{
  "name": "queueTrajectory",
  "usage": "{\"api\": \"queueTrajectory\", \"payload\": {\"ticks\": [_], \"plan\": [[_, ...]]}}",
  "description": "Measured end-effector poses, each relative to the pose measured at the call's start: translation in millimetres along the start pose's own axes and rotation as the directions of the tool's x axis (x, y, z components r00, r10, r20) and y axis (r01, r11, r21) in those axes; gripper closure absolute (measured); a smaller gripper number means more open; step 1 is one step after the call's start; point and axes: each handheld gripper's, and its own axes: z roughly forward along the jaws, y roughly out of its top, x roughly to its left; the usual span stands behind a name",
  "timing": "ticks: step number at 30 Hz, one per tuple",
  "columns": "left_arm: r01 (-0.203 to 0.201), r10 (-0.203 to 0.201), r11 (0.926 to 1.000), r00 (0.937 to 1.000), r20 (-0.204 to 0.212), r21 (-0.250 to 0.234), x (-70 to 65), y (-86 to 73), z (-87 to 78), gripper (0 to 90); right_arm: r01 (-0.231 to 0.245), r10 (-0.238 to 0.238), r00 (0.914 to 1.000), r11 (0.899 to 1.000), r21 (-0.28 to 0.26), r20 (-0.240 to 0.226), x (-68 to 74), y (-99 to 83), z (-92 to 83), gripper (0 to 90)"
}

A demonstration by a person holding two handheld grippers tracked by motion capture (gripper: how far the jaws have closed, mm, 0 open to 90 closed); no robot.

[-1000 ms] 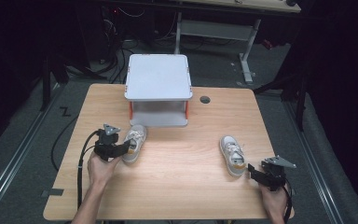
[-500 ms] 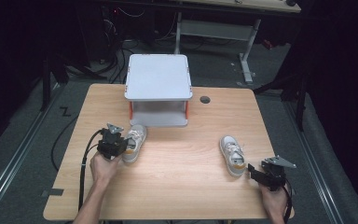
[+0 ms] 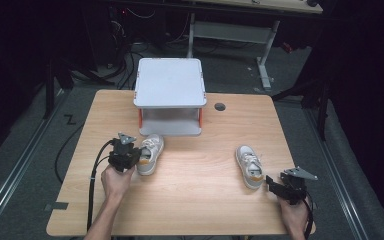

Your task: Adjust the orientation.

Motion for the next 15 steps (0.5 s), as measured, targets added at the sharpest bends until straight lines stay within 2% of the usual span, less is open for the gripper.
{"api": "queueTrajectory", "payload": {"ticks": [4, 9, 12, 13, 14, 15], "plan": [[-0.028, 0.028, 0.9996, 0.9994, 0.018, 0.000, -11.4, 4.4, -0.8, 83.4, 0.000, 0.000, 1.0000, 1.000, 0.000, 0.000, 0.0, 0.0, 0.0, 37.6], [-0.033, 0.033, 0.9995, 0.9988, 0.037, 0.000, -24.5, 7.2, 2.4, 83.4, 0.001, -0.001, 1.0000, 1.000, 0.000, 0.001, 0.1, 0.0, 0.0, 37.6], [-0.053, 0.052, 0.9986, 0.9973, 0.052, 0.008, -37.7, 11.5, 6.9, 83.3, 0.000, 0.000, 1.0000, 1.000, 0.000, 0.001, 0.1, 0.0, 0.0, 37.6], [-0.053, 0.052, 0.9986, 0.9973, 0.052, 0.008, -37.7, 11.5, 6.9, 83.3, 0.000, 0.000, 1.0000, 1.000, 0.000, 0.001, 0.1, 0.0, 0.0, 37.6], [-0.059, 0.058, 0.9982, 0.9966, 0.058, 0.012, -45.1, 14.6, 9.4, 83.3, 0.000, 0.000, 1.0000, 1.000, 0.000, 0.001, 0.1, 0.0, 0.0, 37.6], [-0.059, 0.058, 0.9982, 0.9966, 0.058, 0.012, -45.1, 14.6, 9.4, 83.2, 0.000, 0.000, 1.0000, 1.000, 0.000, 0.001, 0.1, 0.0, 0.0, 37.6]]}}
